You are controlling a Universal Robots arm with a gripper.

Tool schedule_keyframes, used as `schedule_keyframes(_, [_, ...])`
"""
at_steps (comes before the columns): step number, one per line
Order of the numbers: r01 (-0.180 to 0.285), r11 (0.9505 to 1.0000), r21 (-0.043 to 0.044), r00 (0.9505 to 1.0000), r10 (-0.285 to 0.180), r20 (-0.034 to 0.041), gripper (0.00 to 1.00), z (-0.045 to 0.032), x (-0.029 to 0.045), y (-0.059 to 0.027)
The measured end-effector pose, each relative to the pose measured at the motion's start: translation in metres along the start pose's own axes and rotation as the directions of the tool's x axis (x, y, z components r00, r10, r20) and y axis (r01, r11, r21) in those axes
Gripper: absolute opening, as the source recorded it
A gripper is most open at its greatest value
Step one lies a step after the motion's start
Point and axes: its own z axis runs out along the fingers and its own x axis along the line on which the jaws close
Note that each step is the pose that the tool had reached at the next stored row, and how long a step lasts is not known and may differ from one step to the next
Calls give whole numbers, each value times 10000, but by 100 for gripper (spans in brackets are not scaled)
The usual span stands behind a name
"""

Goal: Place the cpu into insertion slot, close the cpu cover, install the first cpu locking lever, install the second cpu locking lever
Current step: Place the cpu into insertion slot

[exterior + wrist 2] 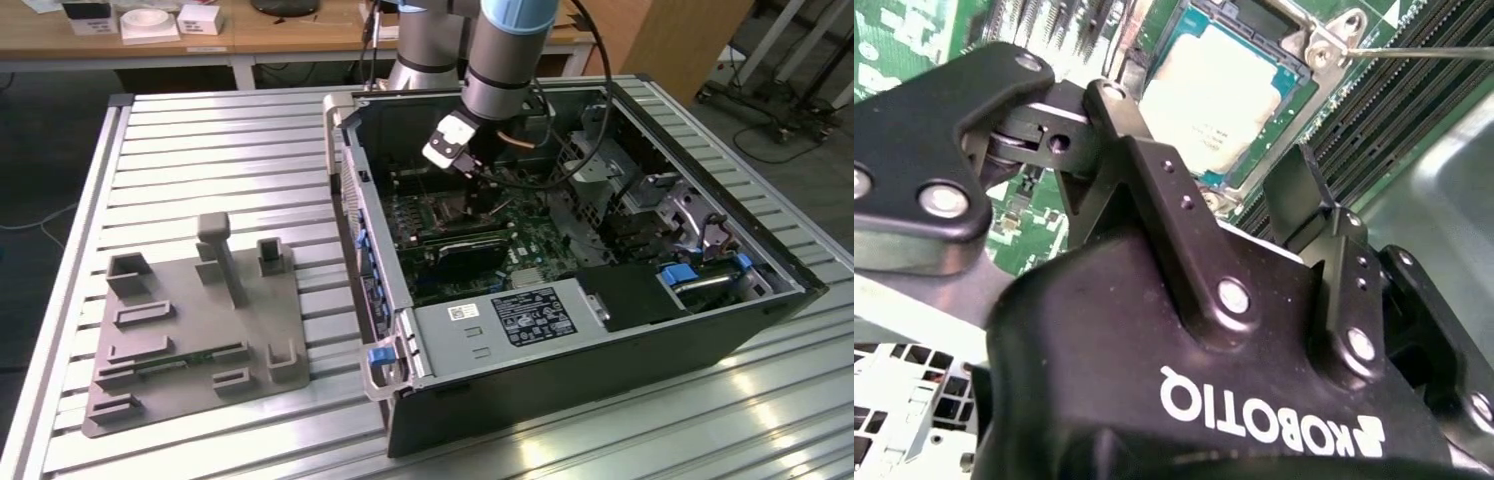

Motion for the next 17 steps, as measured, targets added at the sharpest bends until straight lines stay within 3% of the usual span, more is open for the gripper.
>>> schedule_keyframes(15, [39, 10000, 0, 10000, -39, -1, 73, 29, 29, 3])
schedule_keyframes(17, [37, 10000, -1, 10000, -37, 42, 73, 29, 30, 3])
